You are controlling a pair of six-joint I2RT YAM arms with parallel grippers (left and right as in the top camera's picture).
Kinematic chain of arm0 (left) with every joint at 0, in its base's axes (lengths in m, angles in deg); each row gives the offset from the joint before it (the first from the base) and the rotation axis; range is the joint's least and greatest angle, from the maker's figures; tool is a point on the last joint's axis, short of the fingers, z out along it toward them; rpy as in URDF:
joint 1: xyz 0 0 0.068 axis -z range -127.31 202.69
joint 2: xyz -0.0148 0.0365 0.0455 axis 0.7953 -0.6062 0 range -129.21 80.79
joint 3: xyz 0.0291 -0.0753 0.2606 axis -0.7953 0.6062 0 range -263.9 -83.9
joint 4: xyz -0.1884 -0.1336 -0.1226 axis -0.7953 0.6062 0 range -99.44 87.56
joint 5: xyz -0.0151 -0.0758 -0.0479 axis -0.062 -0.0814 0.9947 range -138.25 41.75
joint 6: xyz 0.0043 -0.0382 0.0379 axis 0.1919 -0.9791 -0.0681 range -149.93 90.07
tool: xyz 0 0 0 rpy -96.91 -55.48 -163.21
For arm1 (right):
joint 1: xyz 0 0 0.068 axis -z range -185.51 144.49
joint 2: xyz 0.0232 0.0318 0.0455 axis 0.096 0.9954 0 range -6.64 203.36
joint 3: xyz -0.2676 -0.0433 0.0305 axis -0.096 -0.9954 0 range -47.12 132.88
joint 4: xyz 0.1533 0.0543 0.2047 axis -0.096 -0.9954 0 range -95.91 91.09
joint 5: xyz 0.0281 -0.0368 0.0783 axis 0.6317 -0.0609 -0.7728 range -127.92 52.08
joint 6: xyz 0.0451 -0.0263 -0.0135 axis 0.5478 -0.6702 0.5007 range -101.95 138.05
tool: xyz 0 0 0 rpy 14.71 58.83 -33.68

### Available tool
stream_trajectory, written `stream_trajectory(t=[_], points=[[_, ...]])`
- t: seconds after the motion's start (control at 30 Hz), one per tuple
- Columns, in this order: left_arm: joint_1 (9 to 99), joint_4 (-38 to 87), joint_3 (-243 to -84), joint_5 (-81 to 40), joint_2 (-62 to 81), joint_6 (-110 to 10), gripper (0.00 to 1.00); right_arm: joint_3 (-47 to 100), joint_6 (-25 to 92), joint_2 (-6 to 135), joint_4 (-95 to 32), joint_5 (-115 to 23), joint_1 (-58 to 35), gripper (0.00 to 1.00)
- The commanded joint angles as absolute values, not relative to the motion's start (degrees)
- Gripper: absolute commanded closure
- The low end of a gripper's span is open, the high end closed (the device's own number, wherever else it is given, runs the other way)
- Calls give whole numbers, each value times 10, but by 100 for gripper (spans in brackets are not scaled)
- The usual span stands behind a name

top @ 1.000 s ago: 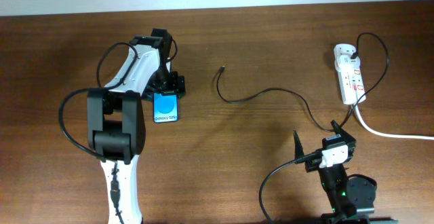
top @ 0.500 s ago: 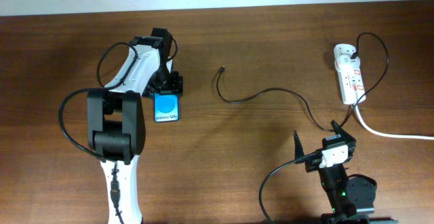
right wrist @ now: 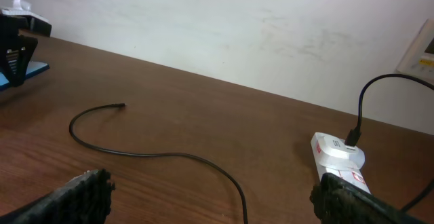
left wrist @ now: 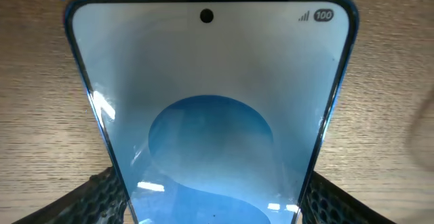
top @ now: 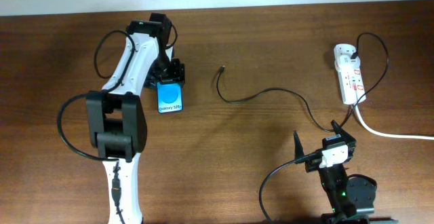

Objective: Plug charger to phone and switch on socket
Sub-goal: 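Lift the phone with the left gripper toward the right gripper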

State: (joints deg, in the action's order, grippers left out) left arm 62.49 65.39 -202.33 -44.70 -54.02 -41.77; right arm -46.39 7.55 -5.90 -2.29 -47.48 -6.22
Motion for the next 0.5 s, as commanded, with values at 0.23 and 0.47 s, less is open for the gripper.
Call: stream_trajectory(t=[0.23, 0.47], points=[[596, 663, -2051, -237, -542, -449, 87, -468, 78, -63, -25, -482, -59, 2], [588, 674, -2051, -109, -542, -490, 100, -468, 78, -63, -25, -482, -59, 2]])
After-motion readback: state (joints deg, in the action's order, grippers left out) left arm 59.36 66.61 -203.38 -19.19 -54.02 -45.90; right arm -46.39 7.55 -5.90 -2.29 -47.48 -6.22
